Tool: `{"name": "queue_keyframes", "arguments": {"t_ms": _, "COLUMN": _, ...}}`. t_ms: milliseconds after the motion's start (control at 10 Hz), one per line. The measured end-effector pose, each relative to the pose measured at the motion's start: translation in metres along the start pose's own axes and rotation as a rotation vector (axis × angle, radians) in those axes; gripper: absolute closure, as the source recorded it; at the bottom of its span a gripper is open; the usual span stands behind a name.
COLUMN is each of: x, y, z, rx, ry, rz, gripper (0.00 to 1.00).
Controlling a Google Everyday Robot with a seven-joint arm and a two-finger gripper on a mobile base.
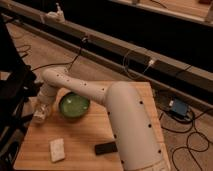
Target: Place the bottle in the ceramic bowl
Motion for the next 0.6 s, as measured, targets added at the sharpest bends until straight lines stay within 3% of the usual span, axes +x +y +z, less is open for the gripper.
{"name": "queue_keyframes", "arguments": {"t_ms": 200, "x": 0.007, "y": 0.004, "z": -0.017, "rx": 0.003, "ry": 0.046, "rz": 0.001, "gripper": 1.0}}
{"name": "queue_keyframes", "arguments": {"t_ms": 500, "x": 0.016, "y": 0.038, "z": -0.057, "rx": 0.01, "ry": 0.125, "rz": 0.086, "gripper": 0.99}}
{"name": "queue_keyframes", "arguments": {"t_ms": 600, "x": 0.015, "y": 0.057, "z": -0.068, "rx": 0.014, "ry": 0.143, "rz": 0.136, "gripper": 0.9}}
